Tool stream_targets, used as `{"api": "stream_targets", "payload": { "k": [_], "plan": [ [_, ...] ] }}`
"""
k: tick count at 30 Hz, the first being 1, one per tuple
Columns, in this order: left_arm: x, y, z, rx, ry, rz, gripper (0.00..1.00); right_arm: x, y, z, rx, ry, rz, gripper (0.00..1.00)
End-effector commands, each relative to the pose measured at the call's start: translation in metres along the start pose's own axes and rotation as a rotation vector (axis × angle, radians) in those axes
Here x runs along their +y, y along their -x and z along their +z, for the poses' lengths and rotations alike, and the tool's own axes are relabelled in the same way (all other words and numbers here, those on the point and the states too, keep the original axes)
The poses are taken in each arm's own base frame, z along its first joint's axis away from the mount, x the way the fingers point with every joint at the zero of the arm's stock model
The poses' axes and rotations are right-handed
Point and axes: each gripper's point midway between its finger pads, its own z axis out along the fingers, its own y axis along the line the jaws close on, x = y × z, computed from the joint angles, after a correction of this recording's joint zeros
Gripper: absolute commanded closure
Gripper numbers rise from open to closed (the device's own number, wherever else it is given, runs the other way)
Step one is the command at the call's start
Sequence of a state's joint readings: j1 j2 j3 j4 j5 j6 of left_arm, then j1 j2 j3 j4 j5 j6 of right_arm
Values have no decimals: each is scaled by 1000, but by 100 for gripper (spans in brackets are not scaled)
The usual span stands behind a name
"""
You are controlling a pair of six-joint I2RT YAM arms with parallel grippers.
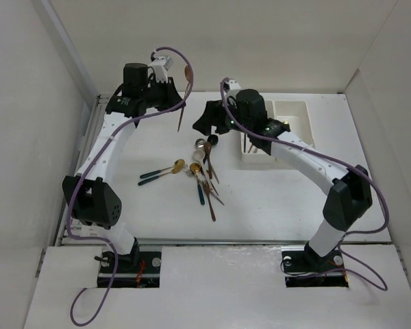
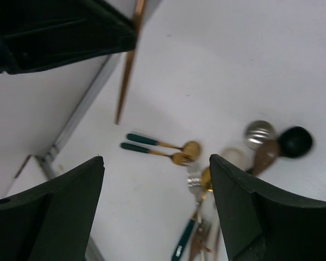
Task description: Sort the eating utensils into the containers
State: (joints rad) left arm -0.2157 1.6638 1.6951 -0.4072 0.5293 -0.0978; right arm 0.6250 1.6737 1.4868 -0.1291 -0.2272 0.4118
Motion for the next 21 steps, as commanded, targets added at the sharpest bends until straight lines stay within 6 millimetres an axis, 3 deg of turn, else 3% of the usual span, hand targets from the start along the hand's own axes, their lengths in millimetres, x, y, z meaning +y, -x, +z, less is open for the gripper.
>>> {"api": "stream_targets", "payload": {
  "k": [1,6,13,15,16,18,19,21],
  "plan": [
    [-29,10,-1,-27,-125,-157,100,36,23,17,-56,165,40,17],
    [-46,8,0,-19,-163,-197,100,50,23,33,-50,212,60,17],
    [-58,0,6,6,-182,-232,100,35,4,62,-7,180,127,29],
    [-58,2,6,-1,-185,-228,100,34,0,67,8,185,150,42],
    [-63,0,7,4,-193,-223,100,35,2,67,0,189,147,66],
    [-62,-3,8,11,-191,-228,100,34,3,68,-6,178,159,92],
    [-63,-4,8,15,-199,-228,100,32,4,68,-11,170,159,100],
    [-61,-6,8,18,-197,-191,100,30,9,61,-38,147,158,100]
  ]
}}
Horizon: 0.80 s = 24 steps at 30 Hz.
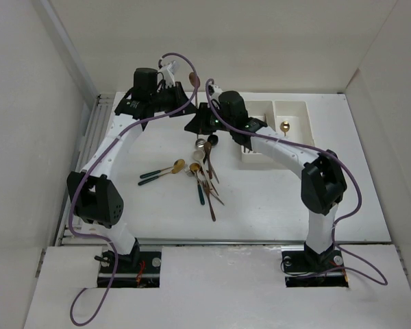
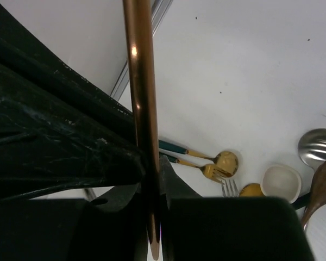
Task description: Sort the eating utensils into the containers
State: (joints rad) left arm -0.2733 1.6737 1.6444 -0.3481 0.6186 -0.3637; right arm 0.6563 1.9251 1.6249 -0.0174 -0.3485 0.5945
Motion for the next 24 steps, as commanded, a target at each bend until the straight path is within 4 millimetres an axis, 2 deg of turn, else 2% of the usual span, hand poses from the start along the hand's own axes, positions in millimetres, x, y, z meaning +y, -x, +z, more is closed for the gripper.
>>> {"api": "stream_targets", "payload": {
  "k": [1,2,3,5,6,7,8,9,10,11,12,13,14,15,16,17,18,19,20,22,23,24],
  "plan": [
    [-14,-1,-4,7,-55,53,95,18,35,-13,-122,17,-37,100],
    [-12,-2,-3,17,-51,75,86,10,40,-17,-143,-16,-32,100],
    [-7,-1,-5,16,-30,147,66,-7,39,-22,-146,-54,-19,100],
    [12,-2,-4,48,54,214,55,-20,49,-39,-175,-89,-10,100],
    [18,-2,-8,58,85,262,50,-54,50,-50,-178,-160,20,100],
    [31,-3,-7,82,119,381,47,-67,52,-65,-177,-206,40,100],
    [43,-9,-11,118,163,420,46,-87,53,-76,-171,-263,29,100],
    [60,-5,-16,123,256,474,43,-120,66,-96,-202,-370,39,100],
    [74,-9,-17,147,303,520,43,-145,52,-112,-148,-470,56,100],
    [94,-23,-21,211,346,598,43,-163,50,-128,-123,-546,18,100],
    [107,-28,-28,239,399,651,45,-195,47,-155,-99,-693,27,100],
    [118,-38,-29,285,414,691,45,-209,53,-166,-113,-748,3,100],
    [126,-47,-33,319,426,730,46,-222,46,-183,-65,-818,-1,100],
    [142,-69,-33,387,431,750,46,-234,43,-196,-31,-866,-29,100],
    [150,-75,-38,428,445,813,48,-252,44,-214,-20,-921,-15,100],
    [159,-84,-40,462,443,826,48,-264,33,-226,31,-962,1,100],
    [166,-90,-41,487,448,845,49,-274,29,-231,58,-984,12,100],
    [181,-107,-42,540,453,841,49,-286,24,-239,82,-1017,21,100],
    [185,-114,-43,569,441,869,49,-299,19,-252,101,-1051,57,100],
    [195,-133,-42,628,424,868,50,-322,6,-258,149,-1085,93,100],
    [203,-135,-43,645,436,856,50,-334,1,-263,159,-1104,116,100],
    [206,-140,-41,653,435,852,52,-337,0,-261,175,-1107,123,100]
  ]
}}
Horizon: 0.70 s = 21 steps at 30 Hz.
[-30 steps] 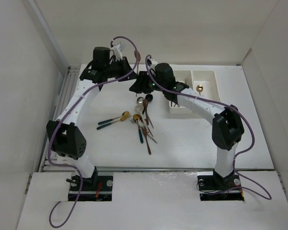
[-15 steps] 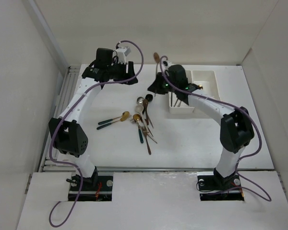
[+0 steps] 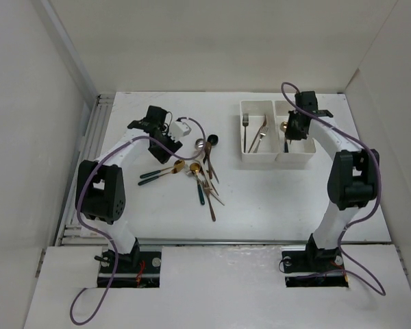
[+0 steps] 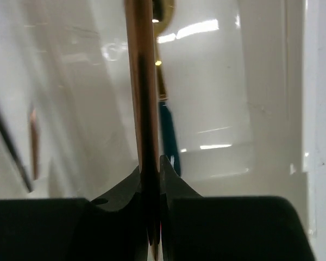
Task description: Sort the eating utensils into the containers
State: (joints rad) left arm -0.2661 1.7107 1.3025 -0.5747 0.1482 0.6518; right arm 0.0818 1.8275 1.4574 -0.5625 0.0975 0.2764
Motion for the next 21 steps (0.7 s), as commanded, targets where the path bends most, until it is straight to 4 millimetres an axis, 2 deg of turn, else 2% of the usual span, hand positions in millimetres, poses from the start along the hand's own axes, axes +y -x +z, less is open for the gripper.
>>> {"api": "stream_targets", "payload": {
  "k": [1,2,3,5,6,9,10,12,14,18,21],
  "plan": [
    [11,-8,6,29,24,89,52,-25,-8,21,85,-80,-45,97],
    [11,-16,12,56,9,78,53,-25,-11,26,103,-84,-47,90],
    [11,-18,15,63,3,86,53,-24,-6,28,102,-84,-46,86],
    [10,-24,19,90,-5,94,55,-27,-10,34,123,-104,-50,74],
    [8,-27,23,103,-14,93,55,-28,-6,33,111,-110,-50,63],
    [7,-37,31,143,-21,100,56,-27,-2,29,99,-107,-48,45],
    [6,-42,32,159,-20,100,56,-30,-6,30,107,-118,-50,43],
    [2,-48,37,177,-34,98,56,-28,4,22,72,-109,-46,43],
    [-4,-56,44,206,-69,105,57,-28,3,18,69,-109,-45,43],
    [-12,-64,45,233,-118,120,58,-27,12,7,33,-99,-41,43],
    [-18,-79,46,274,-136,144,58,-27,11,4,30,-99,-40,43]
  ]
}}
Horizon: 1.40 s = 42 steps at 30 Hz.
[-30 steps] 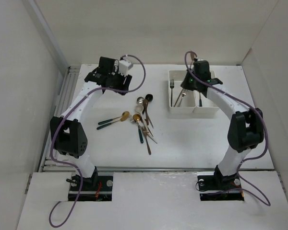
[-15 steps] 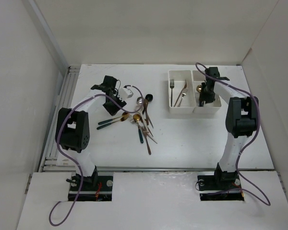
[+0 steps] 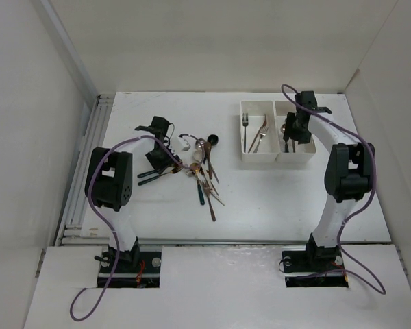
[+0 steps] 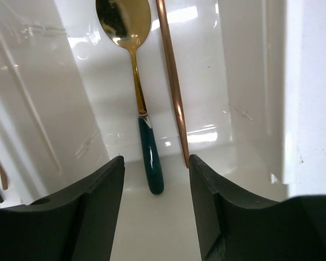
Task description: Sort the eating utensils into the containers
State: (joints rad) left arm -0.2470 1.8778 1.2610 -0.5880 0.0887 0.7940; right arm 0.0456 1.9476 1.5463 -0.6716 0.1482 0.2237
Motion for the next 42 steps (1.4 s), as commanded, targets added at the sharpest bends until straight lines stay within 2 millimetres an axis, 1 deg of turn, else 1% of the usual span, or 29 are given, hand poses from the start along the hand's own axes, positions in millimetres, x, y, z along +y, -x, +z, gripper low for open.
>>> {"api": "stream_targets", "payload": {
  "k": [1,6,8,10,12,14,15,17,18,19,20,21,22,23,24,25,26,27,30,31,33,34,35,36,37,38,39,41,42],
  "plan": [
    [-14,-23,2,70,-43,40,58,0,25,-27,-97,8,5,43],
    [-3,-31,6,106,34,31,62,7,35,-39,-139,50,11,43],
    [-4,-36,13,132,27,21,65,8,39,-47,-156,65,12,42],
    [-11,-44,23,168,-5,12,81,8,41,-51,-166,68,14,42],
    [-12,-39,24,167,-25,-12,97,8,43,-56,-176,70,15,42],
    [-10,-34,24,133,-50,-70,100,8,45,-60,-187,73,17,42],
    [-9,-26,22,107,-54,-81,100,8,50,-66,-206,77,20,42],
    [10,-9,9,31,-32,-164,100,6,51,-72,-212,70,21,42],
    [20,1,0,-8,-13,-196,100,10,52,-79,-227,80,15,42],
    [37,20,-14,-68,19,-227,100,10,58,-88,-258,86,10,42],
    [47,35,-32,-149,24,-300,100,20,61,-100,-294,109,-12,37],
    [55,47,-46,-202,27,-336,100,26,63,-101,-307,120,-20,32],
    [62,63,-62,-265,34,-361,100,33,64,-114,-340,146,-39,28],
    [75,90,-96,-390,41,-377,100,43,68,-125,-371,181,-49,19],
    [77,104,-113,-451,31,-394,100,60,60,-130,-377,218,-80,15],
    [77,118,-132,-515,8,-445,100,73,67,-149,-439,266,-89,13],
    [82,136,-156,-593,-2,-460,100,87,66,-159,-465,314,-108,6],
    [75,153,-177,-677,-62,-462,100,122,56,-175,-478,420,-162,0],
    [64,185,-220,-839,-195,-563,100,184,42,-211,-555,615,-251,0],
    [61,191,-233,-878,-224,-586,100,217,24,-228,-563,694,-306,0],
    [56,200,-241,-929,-282,-623,100,254,16,-251,-600,792,-340,0],
    [49,203,-251,-950,-333,-657,100,277,1,-266,-589,865,-371,0],
    [46,204,-255,-962,-352,-668,100,292,5,-285,-620,927,-366,0],
    [38,207,-259,-976,-373,-661,100,307,-1,-284,-588,976,-359,0],
    [30,211,-266,-1004,-379,-645,100,320,-9,-293,-564,1049,-372,0],
    [28,211,-270,-1015,-390,-664,100,330,-8,-304,-568,1093,-370,0],
    [21,214,-275,-1025,-401,-654,100,344,-14,-298,-541,1120,-375,0],
    [8,217,-283,-1028,-455,-638,100,357,-16,-296,-510,1136,-349,0],
    [5,217,-285,-1024,-481,-652,100,361,-11,-299,-515,1145,-338,1]
  ]
}}
